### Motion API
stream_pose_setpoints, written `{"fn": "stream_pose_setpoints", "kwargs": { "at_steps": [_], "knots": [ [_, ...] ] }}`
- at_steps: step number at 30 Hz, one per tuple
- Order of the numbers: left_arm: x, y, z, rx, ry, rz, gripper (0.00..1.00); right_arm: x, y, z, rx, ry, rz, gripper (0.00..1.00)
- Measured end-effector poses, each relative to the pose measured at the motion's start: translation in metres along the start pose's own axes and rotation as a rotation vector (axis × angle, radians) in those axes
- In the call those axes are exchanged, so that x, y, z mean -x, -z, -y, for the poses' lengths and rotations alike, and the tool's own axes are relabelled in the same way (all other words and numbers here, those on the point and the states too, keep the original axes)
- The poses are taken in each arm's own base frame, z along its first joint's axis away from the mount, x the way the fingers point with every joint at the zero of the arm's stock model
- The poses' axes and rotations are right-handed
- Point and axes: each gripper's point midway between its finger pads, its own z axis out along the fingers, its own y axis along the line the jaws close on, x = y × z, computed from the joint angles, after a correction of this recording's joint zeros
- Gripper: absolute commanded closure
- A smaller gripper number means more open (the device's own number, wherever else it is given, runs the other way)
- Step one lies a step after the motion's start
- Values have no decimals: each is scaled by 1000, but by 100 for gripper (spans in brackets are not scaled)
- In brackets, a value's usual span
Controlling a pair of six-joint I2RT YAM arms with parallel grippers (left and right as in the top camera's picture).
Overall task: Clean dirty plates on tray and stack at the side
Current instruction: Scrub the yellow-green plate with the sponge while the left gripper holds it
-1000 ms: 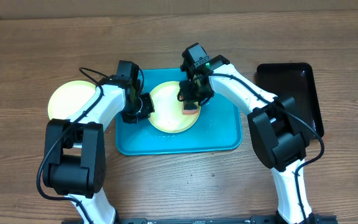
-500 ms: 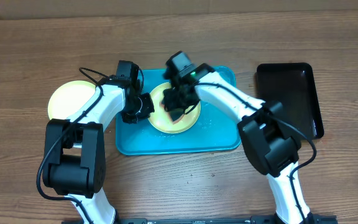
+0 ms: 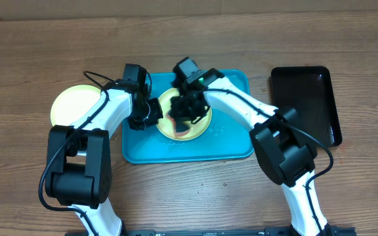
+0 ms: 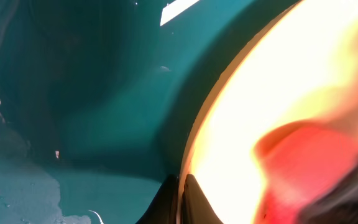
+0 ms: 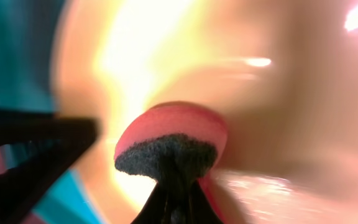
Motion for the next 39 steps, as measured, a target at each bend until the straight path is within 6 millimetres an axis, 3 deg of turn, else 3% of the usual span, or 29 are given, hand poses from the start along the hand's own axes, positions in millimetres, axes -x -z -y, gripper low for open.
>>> {"fn": "stream_pose_setpoints", "kwargs": {
  "at_steps": [8,13,17,21,25,34,39],
  "knots": [
    [-1,0,1,-4,-1,-2,96,15,22,63,-196,-85,40,96],
    [-1,0,2,-7,-2,-3,96,33,28,76,-255,-58,113,96],
    [-1,0,2,-7,-2,-3,96,51,27,63,-224,-11,186,96],
    [-1,0,2,-6,-2,-3,96,55,21,44,-164,25,205,96],
    [-2,0,0,-1,0,-6,96,40,3,29,-115,46,140,96],
    [-2,0,0,0,1,-8,96,-6,-12,-16,39,73,-41,96],
    [-2,0,0,-1,0,-8,96,-26,-13,-22,81,51,-128,96]
  ]
}}
